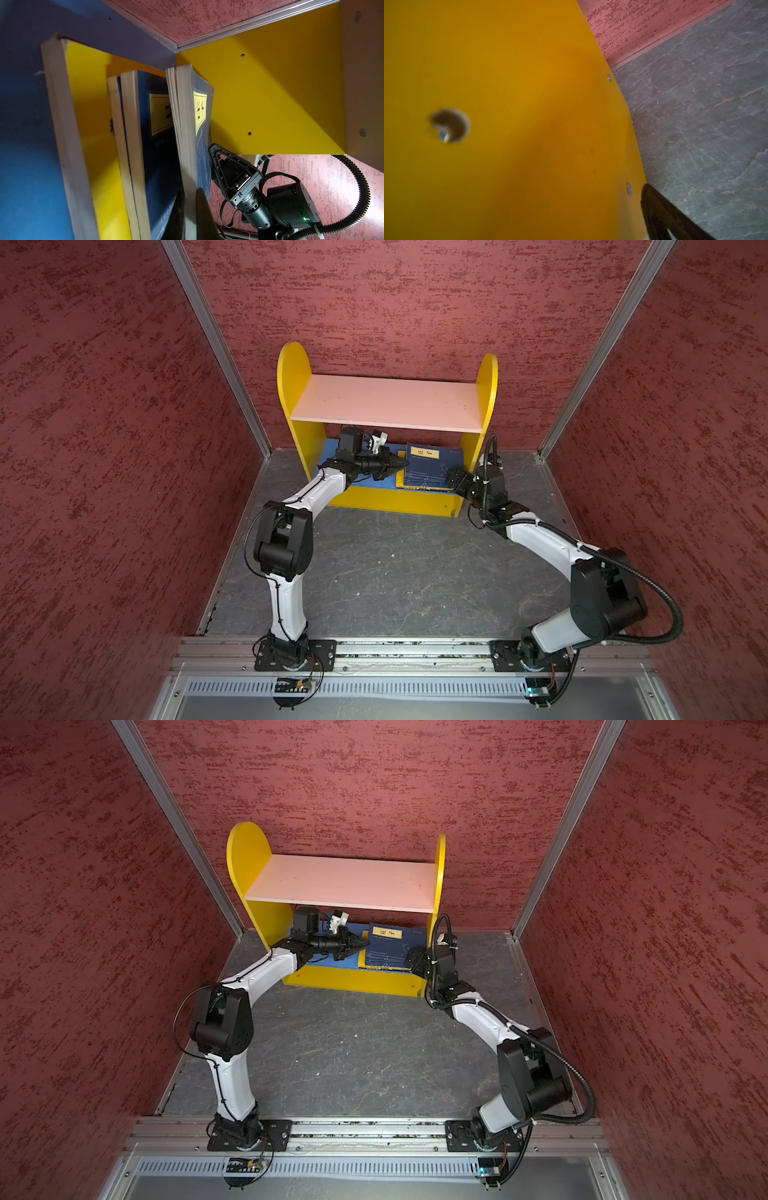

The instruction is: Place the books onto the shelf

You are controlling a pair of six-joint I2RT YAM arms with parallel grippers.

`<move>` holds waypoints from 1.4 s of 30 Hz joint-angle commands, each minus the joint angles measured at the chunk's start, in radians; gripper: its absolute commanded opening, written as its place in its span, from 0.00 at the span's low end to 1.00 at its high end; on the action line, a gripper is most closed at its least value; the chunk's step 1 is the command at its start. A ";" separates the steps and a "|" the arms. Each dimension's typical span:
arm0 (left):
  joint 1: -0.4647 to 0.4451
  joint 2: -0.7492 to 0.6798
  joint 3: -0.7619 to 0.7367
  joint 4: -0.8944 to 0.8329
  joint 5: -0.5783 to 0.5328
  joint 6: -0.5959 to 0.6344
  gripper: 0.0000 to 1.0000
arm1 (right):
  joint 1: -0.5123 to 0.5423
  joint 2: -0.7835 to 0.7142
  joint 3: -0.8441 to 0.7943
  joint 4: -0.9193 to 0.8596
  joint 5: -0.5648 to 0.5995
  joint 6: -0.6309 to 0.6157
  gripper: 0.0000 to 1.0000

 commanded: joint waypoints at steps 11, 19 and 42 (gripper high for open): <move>-0.016 0.004 0.032 -0.059 -0.048 0.059 0.15 | -0.006 -0.005 -0.054 0.026 0.076 -0.001 0.98; -0.001 -0.004 0.028 -0.070 -0.062 0.058 0.24 | -0.004 0.003 -0.062 0.023 0.078 0.005 0.97; 0.056 -0.154 -0.132 -0.024 -0.097 0.084 0.48 | -0.003 -0.056 -0.045 0.104 -0.064 -0.078 0.98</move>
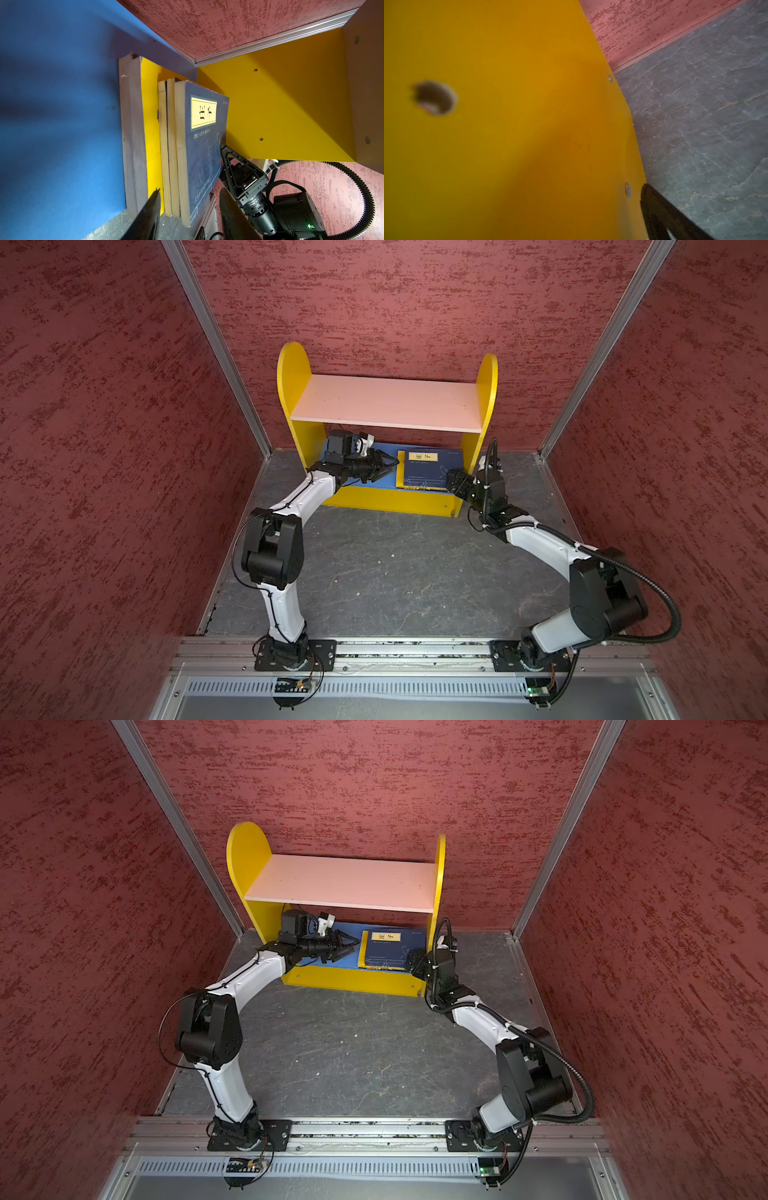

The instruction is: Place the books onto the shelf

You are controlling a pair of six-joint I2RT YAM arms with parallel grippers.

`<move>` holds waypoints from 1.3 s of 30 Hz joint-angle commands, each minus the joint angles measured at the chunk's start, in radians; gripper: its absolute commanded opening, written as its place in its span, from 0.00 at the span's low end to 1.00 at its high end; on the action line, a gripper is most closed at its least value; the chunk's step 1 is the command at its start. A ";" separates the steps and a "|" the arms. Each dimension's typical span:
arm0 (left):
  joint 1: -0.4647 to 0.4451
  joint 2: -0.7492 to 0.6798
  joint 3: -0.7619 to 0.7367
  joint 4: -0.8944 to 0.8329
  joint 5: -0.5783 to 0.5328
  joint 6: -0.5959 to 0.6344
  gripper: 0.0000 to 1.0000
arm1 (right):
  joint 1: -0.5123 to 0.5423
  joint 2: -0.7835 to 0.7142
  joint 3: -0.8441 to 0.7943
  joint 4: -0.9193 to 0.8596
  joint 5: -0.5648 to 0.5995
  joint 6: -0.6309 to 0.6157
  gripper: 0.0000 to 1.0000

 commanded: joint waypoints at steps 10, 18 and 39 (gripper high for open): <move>0.005 -0.157 -0.158 0.074 -0.022 0.077 0.54 | -0.004 -0.176 -0.006 0.002 -0.071 -0.118 0.98; 0.013 -0.322 -0.401 0.153 -0.095 0.105 0.56 | -0.004 -0.313 -0.100 -0.068 -0.048 -0.121 0.98; 0.065 -1.191 -1.009 -0.072 -0.781 0.172 1.00 | -0.007 -0.718 -0.345 -0.471 0.231 -0.024 0.99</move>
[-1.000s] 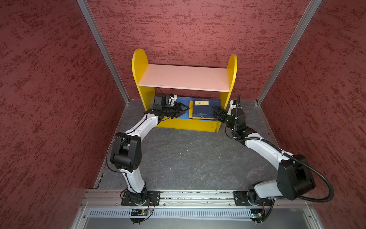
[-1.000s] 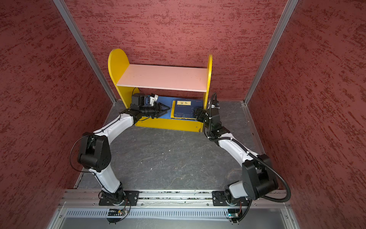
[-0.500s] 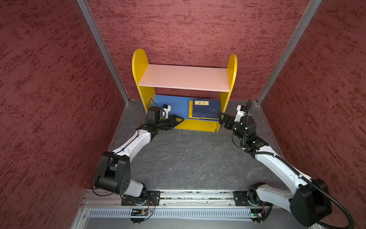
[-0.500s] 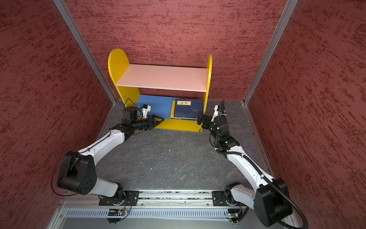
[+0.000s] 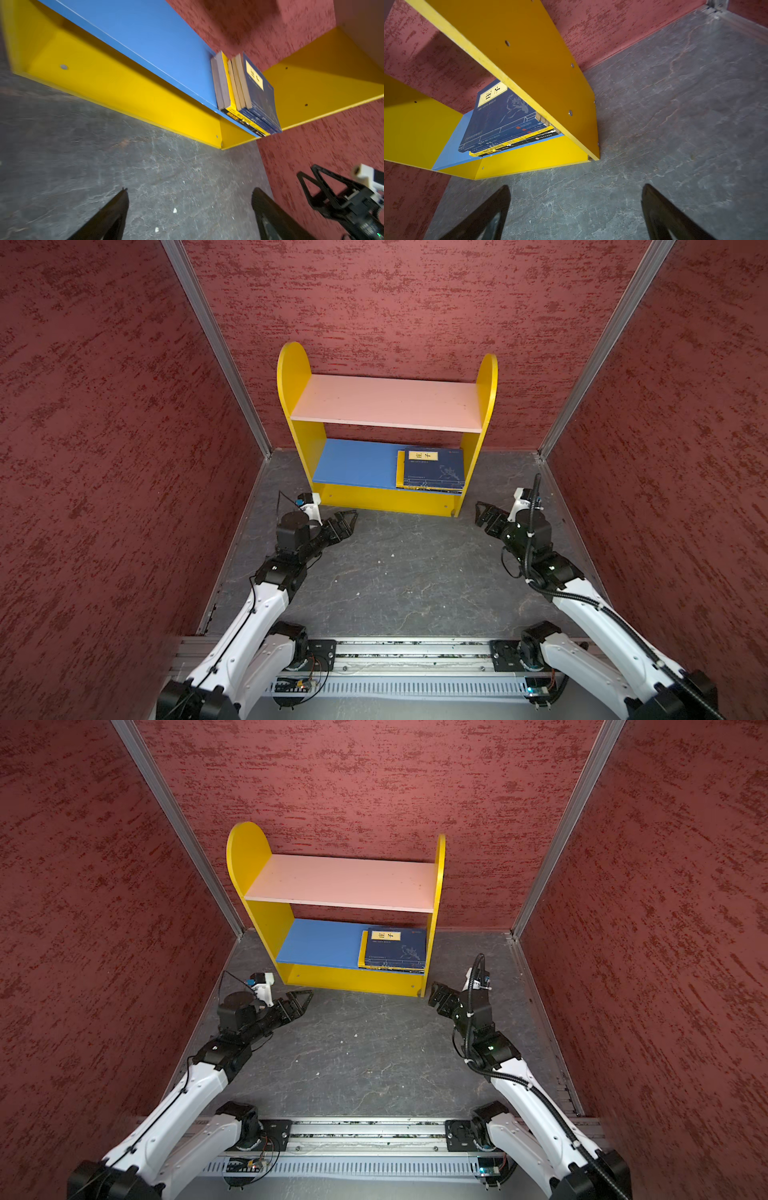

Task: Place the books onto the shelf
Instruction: 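Open the left gripper and withdraw both grippers from the shelf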

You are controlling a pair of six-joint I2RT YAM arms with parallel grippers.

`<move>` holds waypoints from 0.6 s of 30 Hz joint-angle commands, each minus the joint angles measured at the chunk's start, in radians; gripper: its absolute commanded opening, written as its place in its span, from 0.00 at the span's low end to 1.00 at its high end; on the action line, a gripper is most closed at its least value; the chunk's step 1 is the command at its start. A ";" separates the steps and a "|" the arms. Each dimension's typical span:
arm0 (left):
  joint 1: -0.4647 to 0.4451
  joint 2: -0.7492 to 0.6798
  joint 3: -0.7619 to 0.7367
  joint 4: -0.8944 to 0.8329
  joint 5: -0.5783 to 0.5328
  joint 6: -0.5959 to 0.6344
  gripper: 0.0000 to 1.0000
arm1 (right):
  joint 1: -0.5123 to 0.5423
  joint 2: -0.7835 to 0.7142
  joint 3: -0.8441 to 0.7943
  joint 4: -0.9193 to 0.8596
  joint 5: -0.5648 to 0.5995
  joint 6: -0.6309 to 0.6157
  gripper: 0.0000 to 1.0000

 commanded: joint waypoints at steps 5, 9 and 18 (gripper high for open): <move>0.018 -0.243 -0.039 -0.270 -0.358 0.043 0.99 | -0.006 -0.076 -0.015 -0.228 0.219 0.060 0.99; 0.023 -0.333 -0.036 -0.371 -0.443 0.061 0.99 | -0.008 -0.116 -0.059 -0.262 0.282 0.104 0.99; 0.023 -0.422 -0.082 -0.442 -0.655 0.005 0.99 | -0.008 -0.202 -0.087 -0.344 0.343 0.071 0.99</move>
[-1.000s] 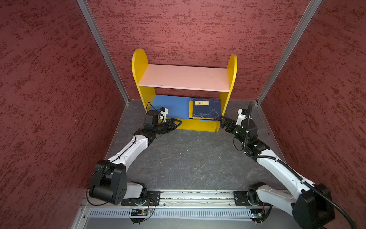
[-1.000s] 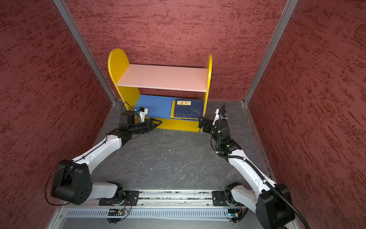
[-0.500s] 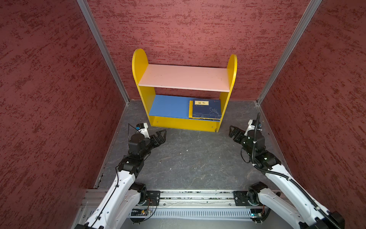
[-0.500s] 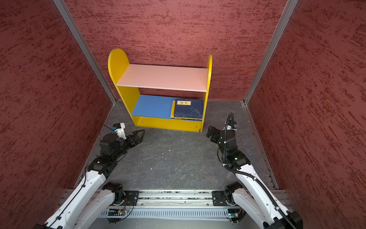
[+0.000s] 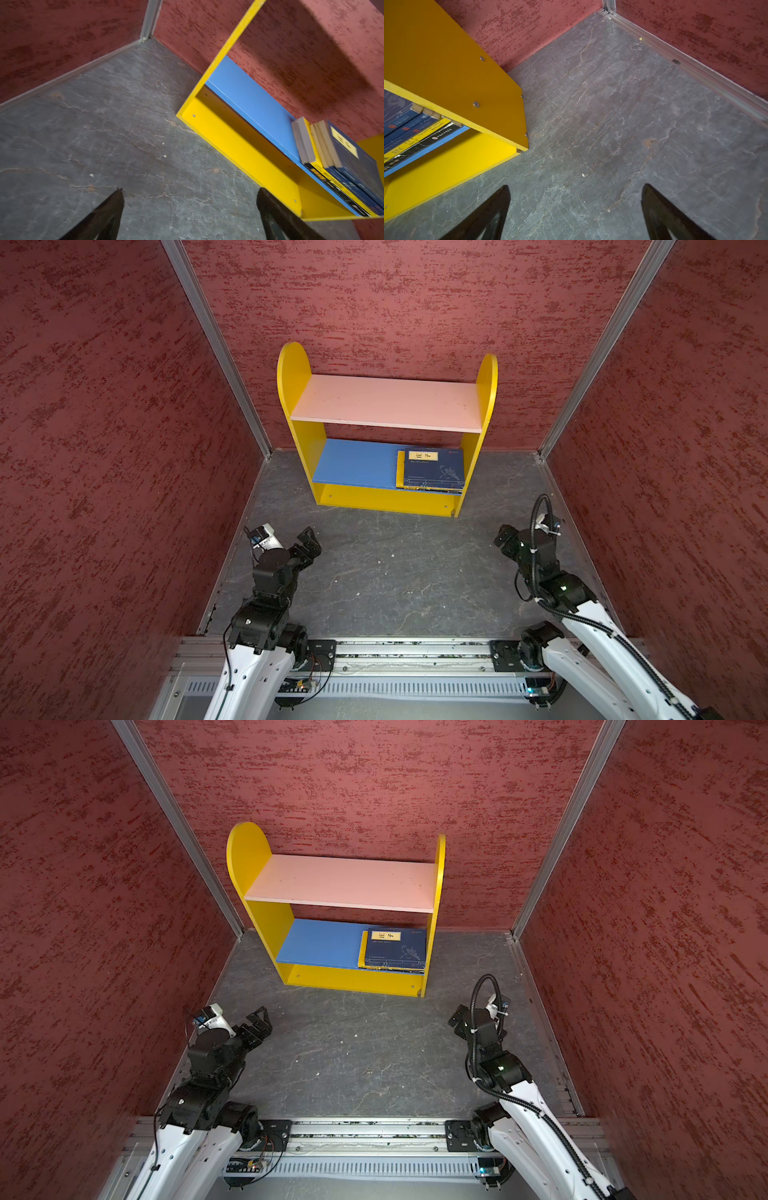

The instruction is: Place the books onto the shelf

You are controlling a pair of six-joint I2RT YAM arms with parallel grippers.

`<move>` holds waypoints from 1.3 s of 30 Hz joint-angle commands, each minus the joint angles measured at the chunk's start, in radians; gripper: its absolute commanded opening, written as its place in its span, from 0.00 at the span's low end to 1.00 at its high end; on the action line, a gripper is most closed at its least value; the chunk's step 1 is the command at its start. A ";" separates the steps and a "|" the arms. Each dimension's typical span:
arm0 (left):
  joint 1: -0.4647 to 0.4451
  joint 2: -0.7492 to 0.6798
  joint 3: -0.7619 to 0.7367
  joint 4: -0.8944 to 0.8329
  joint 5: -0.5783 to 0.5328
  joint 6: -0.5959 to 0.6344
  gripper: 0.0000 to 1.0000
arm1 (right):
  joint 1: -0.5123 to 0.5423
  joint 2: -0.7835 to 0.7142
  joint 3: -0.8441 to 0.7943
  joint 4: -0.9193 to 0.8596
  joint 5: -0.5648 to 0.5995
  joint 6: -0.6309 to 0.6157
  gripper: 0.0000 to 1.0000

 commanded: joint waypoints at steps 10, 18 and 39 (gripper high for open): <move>-0.026 -0.008 -0.122 0.190 -0.135 0.094 0.99 | -0.003 -0.137 -0.036 -0.037 0.199 -0.044 0.99; -0.186 0.185 -0.158 0.538 -0.255 0.344 0.99 | -0.007 0.023 -0.081 0.209 0.272 -0.144 0.99; -0.209 0.482 -0.355 1.150 -0.314 0.627 0.99 | -0.231 0.378 -0.349 1.185 0.059 -0.500 0.99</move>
